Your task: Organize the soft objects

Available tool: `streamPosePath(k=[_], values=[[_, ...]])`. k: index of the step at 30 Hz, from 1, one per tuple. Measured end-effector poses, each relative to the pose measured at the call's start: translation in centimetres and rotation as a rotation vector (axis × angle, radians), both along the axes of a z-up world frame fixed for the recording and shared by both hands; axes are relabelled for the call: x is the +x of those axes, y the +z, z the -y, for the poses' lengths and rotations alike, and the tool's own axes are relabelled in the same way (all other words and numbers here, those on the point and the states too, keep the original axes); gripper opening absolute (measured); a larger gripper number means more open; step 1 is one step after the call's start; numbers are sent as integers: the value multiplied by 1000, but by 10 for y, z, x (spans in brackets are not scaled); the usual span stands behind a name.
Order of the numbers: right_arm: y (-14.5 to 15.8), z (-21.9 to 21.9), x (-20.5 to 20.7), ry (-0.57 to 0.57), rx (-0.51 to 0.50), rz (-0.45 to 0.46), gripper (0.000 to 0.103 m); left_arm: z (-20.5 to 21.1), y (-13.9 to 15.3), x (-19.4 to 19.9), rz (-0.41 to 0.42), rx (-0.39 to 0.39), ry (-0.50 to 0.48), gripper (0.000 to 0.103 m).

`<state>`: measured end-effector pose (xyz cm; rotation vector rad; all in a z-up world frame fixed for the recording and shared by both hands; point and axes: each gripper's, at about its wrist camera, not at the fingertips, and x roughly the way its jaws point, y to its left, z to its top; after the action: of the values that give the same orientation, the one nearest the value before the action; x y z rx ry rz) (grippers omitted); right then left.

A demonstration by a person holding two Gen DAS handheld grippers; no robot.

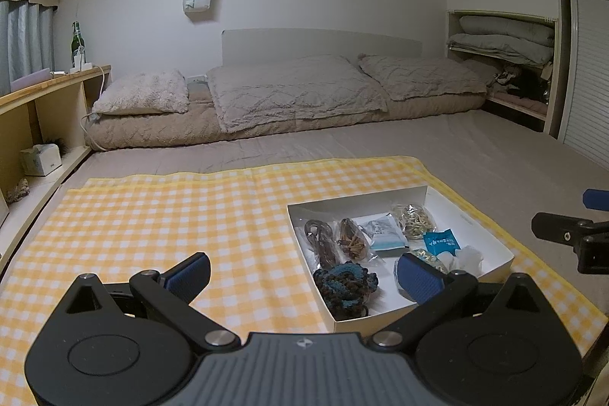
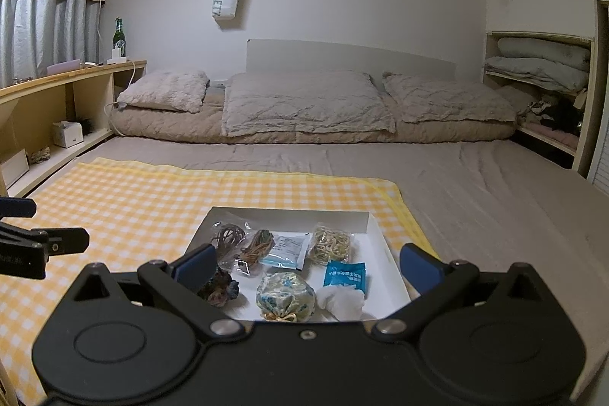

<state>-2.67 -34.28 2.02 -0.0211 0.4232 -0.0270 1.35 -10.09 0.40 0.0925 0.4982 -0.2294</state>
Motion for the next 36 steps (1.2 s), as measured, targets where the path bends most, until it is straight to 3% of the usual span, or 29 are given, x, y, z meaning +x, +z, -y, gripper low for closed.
streamPosePath(k=[36], values=[[-1, -5, 0, 8, -11, -8, 103, 1, -1, -1, -2, -3, 0, 103]])
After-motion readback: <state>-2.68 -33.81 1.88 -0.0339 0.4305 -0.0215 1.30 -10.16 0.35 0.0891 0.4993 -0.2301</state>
